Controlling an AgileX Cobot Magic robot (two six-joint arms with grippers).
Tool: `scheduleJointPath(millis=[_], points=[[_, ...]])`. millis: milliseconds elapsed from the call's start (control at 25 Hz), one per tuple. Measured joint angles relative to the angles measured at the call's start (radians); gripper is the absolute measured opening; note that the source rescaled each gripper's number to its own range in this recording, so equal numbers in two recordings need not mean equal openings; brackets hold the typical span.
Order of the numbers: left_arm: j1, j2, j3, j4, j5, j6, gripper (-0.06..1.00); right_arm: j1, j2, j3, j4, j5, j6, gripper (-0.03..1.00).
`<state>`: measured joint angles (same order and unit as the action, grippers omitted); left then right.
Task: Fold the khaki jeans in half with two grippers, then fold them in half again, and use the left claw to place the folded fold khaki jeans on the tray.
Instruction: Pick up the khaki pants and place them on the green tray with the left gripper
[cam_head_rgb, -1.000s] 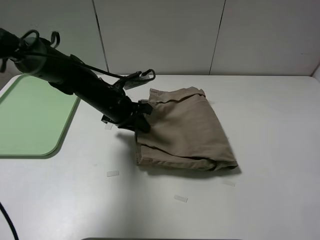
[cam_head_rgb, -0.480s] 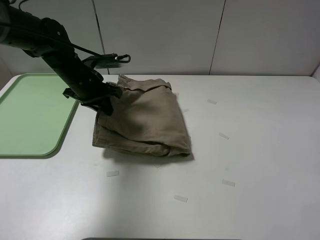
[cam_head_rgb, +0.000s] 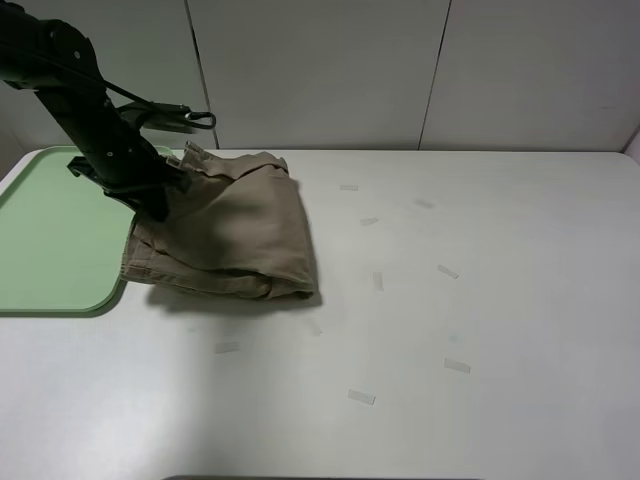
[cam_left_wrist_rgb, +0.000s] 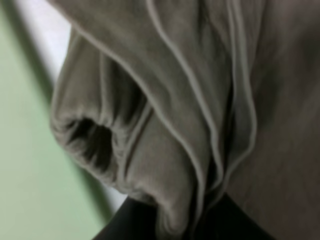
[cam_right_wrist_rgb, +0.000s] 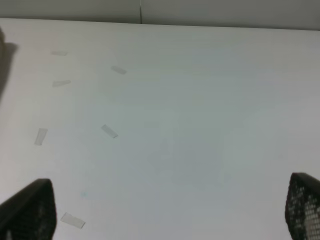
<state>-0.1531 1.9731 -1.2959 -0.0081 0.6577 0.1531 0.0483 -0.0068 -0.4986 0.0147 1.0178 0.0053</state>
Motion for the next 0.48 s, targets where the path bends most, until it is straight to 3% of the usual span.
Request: scheduleJointPath(millis=[200, 480], points=[[0.054, 0.000, 0.000, 0.069, 0.014, 0.069, 0.06, 0.000, 0.000, 0.000, 0.001, 0.000, 0.000, 1.00], [0.120, 0.000, 0.000, 0.076, 0.036, 0.327, 0.06, 0.000, 0.000, 0.000, 0.002, 0.000, 0.000, 1.00]])
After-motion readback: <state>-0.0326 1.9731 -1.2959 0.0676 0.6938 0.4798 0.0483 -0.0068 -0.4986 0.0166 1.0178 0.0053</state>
